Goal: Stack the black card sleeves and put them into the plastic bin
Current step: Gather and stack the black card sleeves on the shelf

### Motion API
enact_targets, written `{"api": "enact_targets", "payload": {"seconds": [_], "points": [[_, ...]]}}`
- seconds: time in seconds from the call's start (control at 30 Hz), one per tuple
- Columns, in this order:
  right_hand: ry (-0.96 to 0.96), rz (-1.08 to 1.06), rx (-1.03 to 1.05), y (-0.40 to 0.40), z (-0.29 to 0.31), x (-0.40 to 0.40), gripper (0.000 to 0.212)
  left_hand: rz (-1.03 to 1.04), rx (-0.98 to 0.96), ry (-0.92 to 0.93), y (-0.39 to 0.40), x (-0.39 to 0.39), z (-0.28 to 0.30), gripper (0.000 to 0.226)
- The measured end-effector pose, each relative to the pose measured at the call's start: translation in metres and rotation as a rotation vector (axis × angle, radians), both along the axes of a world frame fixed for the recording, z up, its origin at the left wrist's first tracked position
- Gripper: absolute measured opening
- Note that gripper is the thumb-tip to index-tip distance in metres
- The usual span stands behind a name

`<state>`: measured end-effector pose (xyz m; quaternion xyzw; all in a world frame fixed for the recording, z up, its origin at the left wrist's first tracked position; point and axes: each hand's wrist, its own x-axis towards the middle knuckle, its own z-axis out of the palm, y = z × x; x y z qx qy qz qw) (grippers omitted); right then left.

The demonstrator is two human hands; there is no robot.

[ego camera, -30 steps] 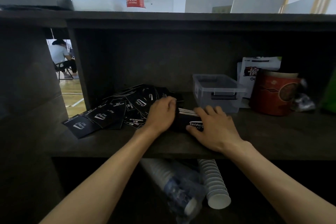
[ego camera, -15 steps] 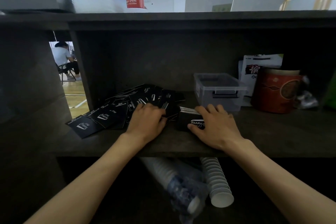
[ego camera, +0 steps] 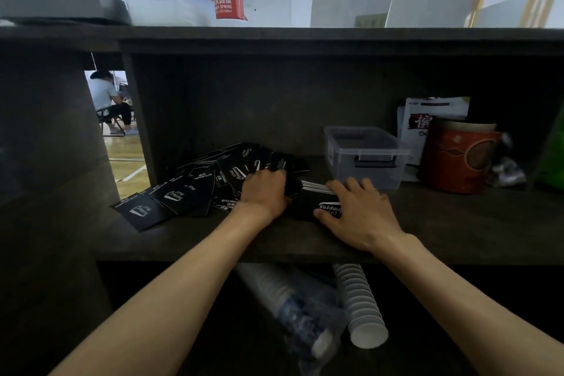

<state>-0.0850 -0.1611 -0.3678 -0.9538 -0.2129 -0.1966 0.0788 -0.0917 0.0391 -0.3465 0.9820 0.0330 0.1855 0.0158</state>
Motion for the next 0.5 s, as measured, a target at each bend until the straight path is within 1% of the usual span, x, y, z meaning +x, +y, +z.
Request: {"api": "enact_targets", "payload": {"seconds": [0.1,0.17,0.23,0.27,0.3,0.33,0.37,0.4,0.47,0.5], "points": [[-0.011,0.003,0.004,0.0,0.001,0.0,0.071,-0.05,0.1,-0.042,0.0,-0.015,-0.003,0.037],[-0.019,0.002,0.003,0.001,0.001,-0.002,0.07,-0.051,0.194,-0.118,0.003,-0.03,-0.003,0.037],[-0.017,0.0,0.001,0.001,0.002,-0.003,0.07,-0.042,0.253,-0.295,0.008,-0.044,0.002,0.039],[-0.011,-0.002,0.0,0.001,0.002,-0.004,0.07,-0.049,0.239,-0.407,0.012,-0.052,0.006,0.042],[-0.004,-0.004,0.001,0.001,0.003,-0.005,0.07,-0.069,0.185,-0.532,0.016,-0.058,0.01,0.046],[0.003,-0.006,0.003,0.001,0.004,-0.005,0.07,-0.1,0.086,-0.652,0.021,-0.063,0.015,0.05],[0.007,-0.006,0.005,0.001,0.004,-0.005,0.069,-0.136,-0.066,-0.713,0.026,-0.068,0.019,0.054],[0.007,-0.006,0.007,0.001,0.005,-0.005,0.069,-0.182,-0.264,-0.724,0.031,-0.071,0.022,0.056],[0.007,-0.009,0.01,0.002,0.005,-0.006,0.068,-0.265,-0.674,-0.681,0.039,-0.073,0.025,0.056],[0.015,-0.01,0.011,0.002,0.006,-0.006,0.068,-0.282,-0.823,-0.652,0.041,-0.074,0.024,0.053]]}}
